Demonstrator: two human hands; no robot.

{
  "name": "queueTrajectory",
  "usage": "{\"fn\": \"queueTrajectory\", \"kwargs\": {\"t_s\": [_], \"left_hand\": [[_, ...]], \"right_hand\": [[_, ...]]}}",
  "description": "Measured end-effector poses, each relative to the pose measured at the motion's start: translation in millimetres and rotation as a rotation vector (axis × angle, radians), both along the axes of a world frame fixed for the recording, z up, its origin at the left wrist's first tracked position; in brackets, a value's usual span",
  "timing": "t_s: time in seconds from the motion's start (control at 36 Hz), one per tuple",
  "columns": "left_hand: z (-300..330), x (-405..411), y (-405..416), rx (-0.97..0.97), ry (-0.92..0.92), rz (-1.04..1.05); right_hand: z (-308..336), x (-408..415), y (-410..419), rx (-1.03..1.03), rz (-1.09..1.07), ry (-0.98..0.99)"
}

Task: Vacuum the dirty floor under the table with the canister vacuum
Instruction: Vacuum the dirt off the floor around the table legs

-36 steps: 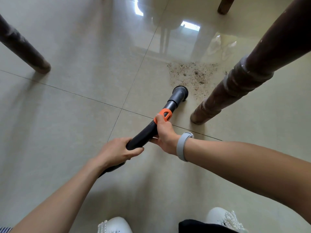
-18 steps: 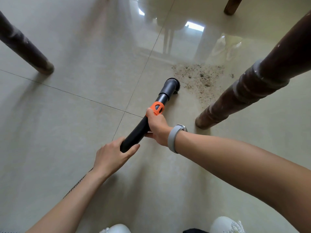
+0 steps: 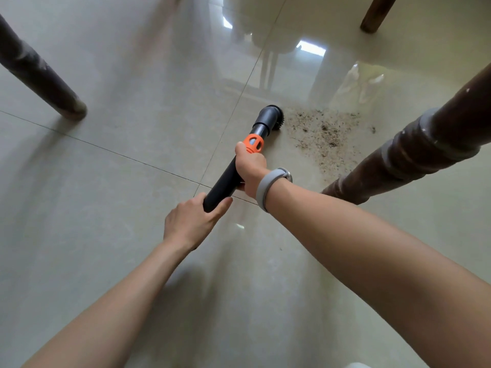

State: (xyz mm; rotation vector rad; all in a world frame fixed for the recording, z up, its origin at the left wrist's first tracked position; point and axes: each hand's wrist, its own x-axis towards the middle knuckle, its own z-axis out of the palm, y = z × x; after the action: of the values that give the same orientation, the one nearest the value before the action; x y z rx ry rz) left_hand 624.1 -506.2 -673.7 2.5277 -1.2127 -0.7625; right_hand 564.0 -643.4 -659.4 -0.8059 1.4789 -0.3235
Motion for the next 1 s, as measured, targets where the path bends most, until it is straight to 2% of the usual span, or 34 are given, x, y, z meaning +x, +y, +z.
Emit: {"fn": "queueTrajectory", "kwargs": {"t_s": [0.17,0.44,0.72,1.0], "left_hand": [[-5,-6,-11,-0.044,-0.085,0.004],[0,1,-47,-0.074,0.038,-0.076],[12,-7,-45,-0.044,0.042,-0.128],[19,-5,-1,-0.030,0.033,-0.103]], "right_hand": [[-5,8,-20,-0.064,-0.028,0.036],[-4,8,-51,-0.103,-0.006,0.067],[8,-13,-50,0.004,-0.078,-0.026],[10,-23,-14,0.090,0.021,-0.128]]}}
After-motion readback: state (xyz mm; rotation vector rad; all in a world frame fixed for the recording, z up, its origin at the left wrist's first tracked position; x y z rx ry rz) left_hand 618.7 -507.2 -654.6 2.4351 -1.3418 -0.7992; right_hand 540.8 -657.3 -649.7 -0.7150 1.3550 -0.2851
